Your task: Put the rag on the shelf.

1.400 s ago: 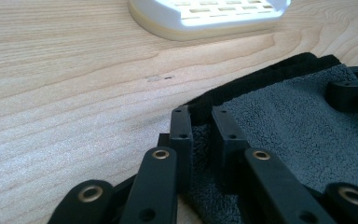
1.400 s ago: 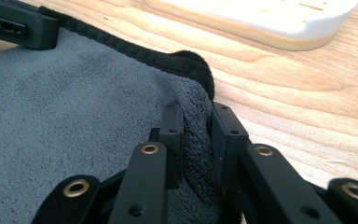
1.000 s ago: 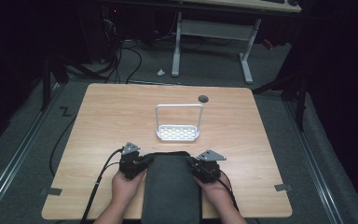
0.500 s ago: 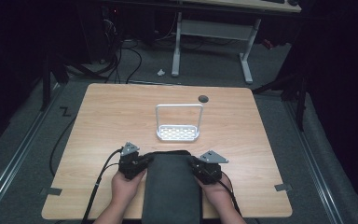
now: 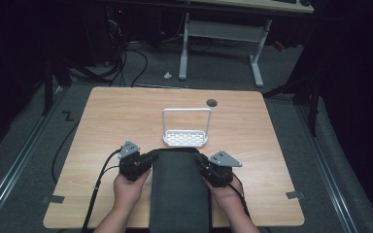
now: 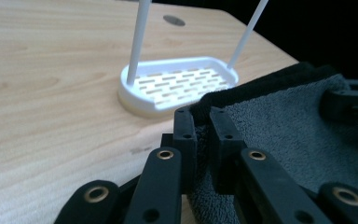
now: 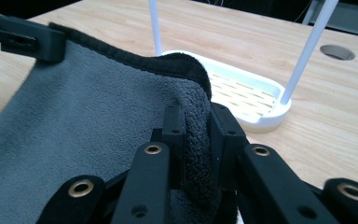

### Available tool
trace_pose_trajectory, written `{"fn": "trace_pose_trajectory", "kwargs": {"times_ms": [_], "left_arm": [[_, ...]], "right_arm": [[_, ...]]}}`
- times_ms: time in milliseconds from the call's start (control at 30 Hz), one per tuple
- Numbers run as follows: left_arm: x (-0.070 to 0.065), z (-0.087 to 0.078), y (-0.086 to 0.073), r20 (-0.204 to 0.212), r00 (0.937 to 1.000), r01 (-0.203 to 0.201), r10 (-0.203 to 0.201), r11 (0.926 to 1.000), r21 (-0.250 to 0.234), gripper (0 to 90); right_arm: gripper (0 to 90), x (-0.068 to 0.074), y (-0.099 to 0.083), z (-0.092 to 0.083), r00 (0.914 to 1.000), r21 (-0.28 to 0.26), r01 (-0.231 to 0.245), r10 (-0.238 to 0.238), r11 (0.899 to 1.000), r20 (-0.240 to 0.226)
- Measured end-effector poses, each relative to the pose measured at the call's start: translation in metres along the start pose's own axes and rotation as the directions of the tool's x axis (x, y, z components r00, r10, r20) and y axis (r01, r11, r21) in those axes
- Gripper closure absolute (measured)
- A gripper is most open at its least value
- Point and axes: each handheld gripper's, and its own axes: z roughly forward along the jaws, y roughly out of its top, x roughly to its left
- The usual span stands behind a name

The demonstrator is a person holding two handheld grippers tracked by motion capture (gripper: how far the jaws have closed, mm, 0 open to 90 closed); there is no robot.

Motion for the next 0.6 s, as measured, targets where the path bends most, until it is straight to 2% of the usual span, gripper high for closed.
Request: {"fn": "trace_pose_trajectory", "kwargs": {"times_ms": [133,333,467,600], "left_arm": [[-0.006,-0.005,0.016,-0.005,0.9994,-0.033,0.033,0.9992,-0.024,83.0],[-0.011,-0.009,0.038,-0.005,0.9990,-0.045,0.045,0.9971,-0.062,83.0],[-0.015,-0.012,0.052,-0.011,0.9976,-0.069,0.068,0.9937,-0.089,83.1],[-0.017,-0.017,0.066,-0.013,0.9971,-0.076,0.075,0.9900,-0.119,83.2]], "right_arm": [[78.9,-0.002,0.008,-0.002,0.9999,-0.018,0.009,-0.009,1.000,0.008],[78.9,-0.008,0.027,-0.009,0.9998,-0.060,0.014,-0.013,0.998,0.017],[78.9,-0.011,0.040,-0.014,0.9992,-0.091,0.028,-0.025,0.995,0.030],[78.9,-0.012,0.053,-0.018,0.9990,-0.121,0.031,-0.027,0.992,0.035]]}}
